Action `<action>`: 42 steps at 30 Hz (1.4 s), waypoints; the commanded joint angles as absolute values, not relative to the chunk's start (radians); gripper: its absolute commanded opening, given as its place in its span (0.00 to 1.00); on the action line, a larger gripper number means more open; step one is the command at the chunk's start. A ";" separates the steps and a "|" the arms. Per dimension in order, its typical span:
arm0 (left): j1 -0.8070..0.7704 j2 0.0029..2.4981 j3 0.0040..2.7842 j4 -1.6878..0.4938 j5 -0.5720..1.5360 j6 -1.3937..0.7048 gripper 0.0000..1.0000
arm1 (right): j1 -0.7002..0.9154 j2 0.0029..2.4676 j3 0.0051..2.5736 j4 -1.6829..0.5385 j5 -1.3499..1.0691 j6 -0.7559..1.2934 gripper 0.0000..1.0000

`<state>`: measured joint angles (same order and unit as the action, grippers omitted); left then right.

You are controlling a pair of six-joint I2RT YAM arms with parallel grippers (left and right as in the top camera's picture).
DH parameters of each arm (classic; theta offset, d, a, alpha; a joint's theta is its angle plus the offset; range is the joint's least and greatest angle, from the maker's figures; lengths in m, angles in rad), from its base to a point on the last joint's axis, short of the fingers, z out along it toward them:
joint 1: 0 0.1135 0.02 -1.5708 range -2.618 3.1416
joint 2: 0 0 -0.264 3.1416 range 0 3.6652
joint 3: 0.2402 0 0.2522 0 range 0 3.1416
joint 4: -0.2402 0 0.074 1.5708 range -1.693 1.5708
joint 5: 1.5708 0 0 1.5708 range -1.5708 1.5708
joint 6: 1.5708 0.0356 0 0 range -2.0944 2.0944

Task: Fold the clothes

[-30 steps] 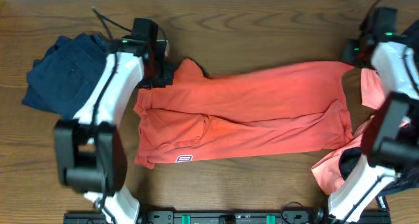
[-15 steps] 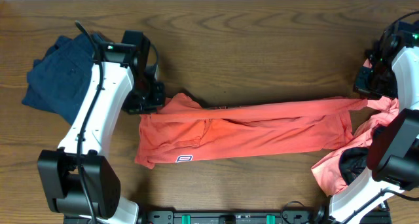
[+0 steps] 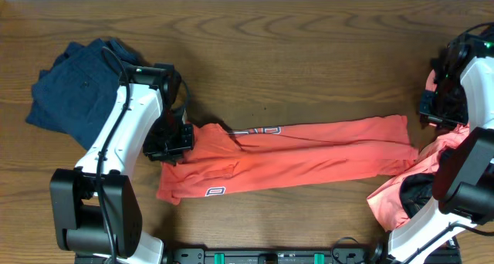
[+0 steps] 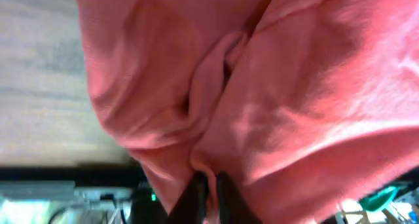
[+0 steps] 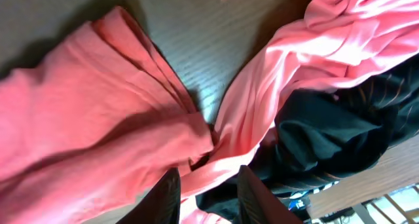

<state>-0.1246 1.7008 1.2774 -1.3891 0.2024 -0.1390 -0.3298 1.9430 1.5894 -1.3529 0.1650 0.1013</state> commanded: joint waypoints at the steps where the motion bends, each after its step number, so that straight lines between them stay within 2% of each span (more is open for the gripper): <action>1: -0.119 1.706 1.271 -1.433 0.198 -0.155 0.38 | -0.336 1.951 1.556 -1.358 0.184 0.071 0.39; 2: -0.119 1.706 1.271 -1.446 0.198 -0.155 0.47 | -0.336 1.951 1.547 -1.358 0.184 0.061 0.41; 7: -0.119 1.706 1.271 -1.459 0.198 -0.155 0.47 | -0.336 1.951 1.510 -1.344 0.183 0.051 0.51; 15: -0.119 1.706 1.271 -1.270 0.199 -0.178 0.47 | -0.346 1.951 1.469 -1.262 0.086 -0.039 0.70; 19: -0.119 1.706 1.271 -1.239 0.198 -0.178 0.47 | -0.368 1.951 1.444 -1.221 0.023 -0.088 0.77; 26: -0.119 1.706 1.271 -1.216 0.198 -0.186 0.47 | -0.386 1.951 1.356 -1.097 0.012 -0.088 0.79; 32: -0.119 1.706 1.271 -1.213 0.198 -0.190 0.47 | -0.385 1.951 1.265 -0.982 -0.189 -0.158 0.80; 36: -0.119 1.706 1.271 -1.213 0.198 -0.189 0.47 | -0.385 1.951 1.203 -0.936 -0.191 -0.159 0.78; 40: -0.119 1.706 1.271 -1.213 0.198 -0.189 0.48 | -0.385 1.951 1.150 -0.887 -0.192 -0.159 0.72; 41: -0.119 1.706 1.271 -1.213 0.198 -0.189 0.48 | -0.385 1.951 1.146 -0.882 -0.193 -0.159 0.67; 42: -0.119 1.706 1.271 -1.213 0.198 -0.189 0.48 | -0.385 1.951 1.144 -0.881 -0.194 -0.159 0.57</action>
<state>-0.1242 1.7008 1.2743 -1.2098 0.2035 -0.1833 -0.3817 1.9209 1.1877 -0.8951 -0.1413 -0.1471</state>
